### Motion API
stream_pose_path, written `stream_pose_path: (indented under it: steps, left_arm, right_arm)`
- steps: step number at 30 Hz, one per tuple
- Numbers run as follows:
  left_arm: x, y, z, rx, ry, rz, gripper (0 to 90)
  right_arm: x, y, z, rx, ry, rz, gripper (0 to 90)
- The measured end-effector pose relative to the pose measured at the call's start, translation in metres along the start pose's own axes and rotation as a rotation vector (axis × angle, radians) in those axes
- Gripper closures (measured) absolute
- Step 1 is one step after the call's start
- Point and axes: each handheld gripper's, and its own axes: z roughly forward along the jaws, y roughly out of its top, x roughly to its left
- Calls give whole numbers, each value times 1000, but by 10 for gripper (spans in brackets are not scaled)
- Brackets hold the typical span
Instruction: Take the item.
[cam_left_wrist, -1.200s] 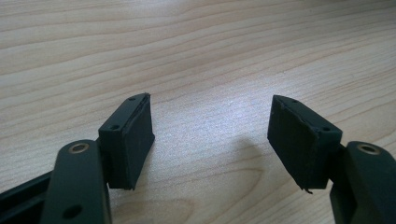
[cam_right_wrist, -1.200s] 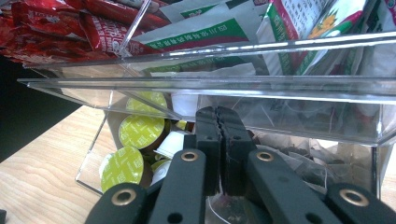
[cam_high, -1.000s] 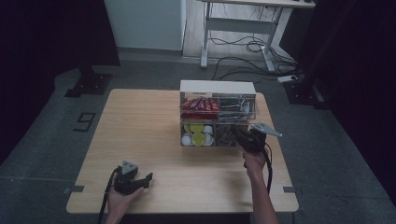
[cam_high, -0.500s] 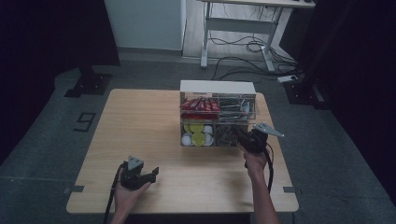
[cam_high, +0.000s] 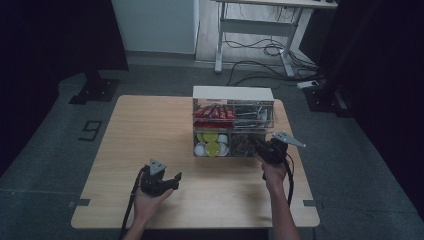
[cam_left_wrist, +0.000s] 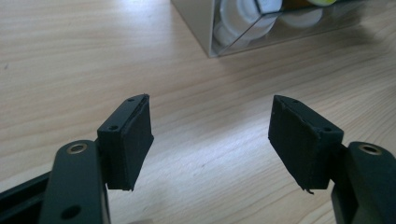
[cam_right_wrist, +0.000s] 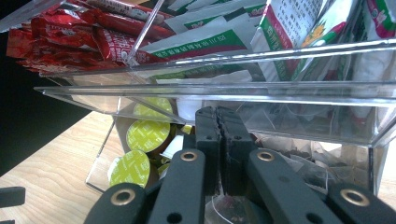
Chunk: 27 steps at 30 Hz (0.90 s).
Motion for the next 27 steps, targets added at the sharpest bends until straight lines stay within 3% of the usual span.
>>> stream_pose_path:
  steps: [13, 17, 23, 27]
  left_arm:
    - [-32, 27, 13, -17, -57, -7, 306]
    - [-47, 35, 21, -21, -59, 23, 306]
    - [-53, 41, 24, -29, -57, 38, 308]
    - [-51, 46, 25, -44, -51, 26, 312]
  right_arm:
    - [-2, 1, 0, 2, -5, -12, 873]
    - [-2, 0, -1, 2, -4, -14, 873]
    - [-2, 1, -2, -1, -3, -6, 873]
    - [-2, 1, -3, -3, 0, -6, 873]
